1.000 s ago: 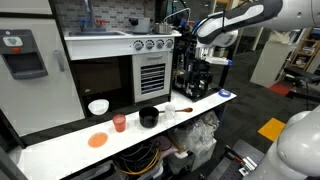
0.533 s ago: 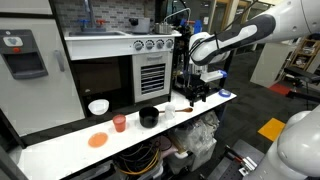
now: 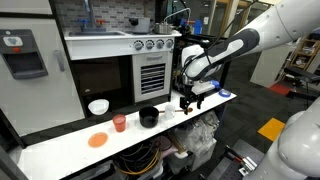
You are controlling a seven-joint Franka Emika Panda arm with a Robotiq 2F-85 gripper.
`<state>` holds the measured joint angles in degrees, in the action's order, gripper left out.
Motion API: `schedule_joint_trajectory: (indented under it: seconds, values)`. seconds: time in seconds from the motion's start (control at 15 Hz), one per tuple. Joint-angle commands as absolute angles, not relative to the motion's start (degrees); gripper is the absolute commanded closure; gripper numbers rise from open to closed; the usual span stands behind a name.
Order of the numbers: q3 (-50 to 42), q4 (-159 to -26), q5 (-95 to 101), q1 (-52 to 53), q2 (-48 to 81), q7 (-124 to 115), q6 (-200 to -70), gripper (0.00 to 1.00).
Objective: Take the white mug and pour its contents into the black bowl, then use the wooden spoon to stir the contents in the black bowl
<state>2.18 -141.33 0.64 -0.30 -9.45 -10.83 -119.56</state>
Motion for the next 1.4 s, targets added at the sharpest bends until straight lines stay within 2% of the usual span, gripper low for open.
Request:
schedule_joint_trajectory:
  seconds: [0.0, 0.53, 1.33]
  values:
    - [1.4, -138.6, -0.2, -0.6, -1.4, -12.5, -124.8, 0.00]
    - [1.0, -135.0, -0.5, 0.3, 6.7, -19.8, -133.1, 0.00]
    - [0.8, -129.8, -1.2, 1.3, 14.0, -18.8, -136.7, 0.00]
